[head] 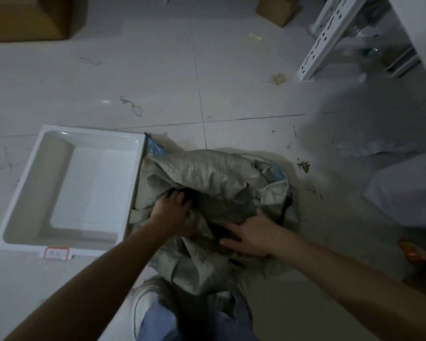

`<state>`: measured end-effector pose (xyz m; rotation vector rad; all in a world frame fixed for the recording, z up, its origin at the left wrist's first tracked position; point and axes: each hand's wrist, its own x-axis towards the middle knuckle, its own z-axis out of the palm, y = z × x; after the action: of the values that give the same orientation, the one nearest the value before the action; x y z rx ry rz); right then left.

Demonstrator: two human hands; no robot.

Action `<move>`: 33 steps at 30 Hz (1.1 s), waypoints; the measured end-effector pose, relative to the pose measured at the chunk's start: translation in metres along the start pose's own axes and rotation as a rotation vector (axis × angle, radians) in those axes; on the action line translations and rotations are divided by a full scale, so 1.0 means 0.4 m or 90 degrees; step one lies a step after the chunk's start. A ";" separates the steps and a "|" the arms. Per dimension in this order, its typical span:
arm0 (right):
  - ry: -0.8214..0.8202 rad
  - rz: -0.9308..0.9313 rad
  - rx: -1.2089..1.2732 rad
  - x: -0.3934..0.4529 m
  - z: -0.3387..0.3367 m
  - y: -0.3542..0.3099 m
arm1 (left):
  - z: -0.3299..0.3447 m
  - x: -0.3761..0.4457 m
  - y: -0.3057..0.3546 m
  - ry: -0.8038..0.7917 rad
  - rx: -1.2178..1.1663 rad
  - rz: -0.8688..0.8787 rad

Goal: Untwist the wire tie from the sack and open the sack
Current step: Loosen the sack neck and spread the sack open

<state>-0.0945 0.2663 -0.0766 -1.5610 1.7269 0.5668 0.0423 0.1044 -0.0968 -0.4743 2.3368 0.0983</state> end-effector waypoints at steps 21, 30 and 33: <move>0.144 0.136 0.068 0.141 -0.167 0.118 | -0.144 0.076 -0.014 0.179 0.186 0.010; 0.135 0.263 0.295 0.150 -0.128 0.274 | -0.081 0.129 -0.144 0.052 0.210 -0.130; 0.141 0.266 0.283 0.140 -0.150 0.302 | -0.095 0.124 -0.124 0.022 0.237 -0.125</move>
<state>-0.2253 0.2056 -0.0985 -0.9847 2.1878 0.1837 0.0029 0.0352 -0.1000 -0.5160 2.2584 -0.4328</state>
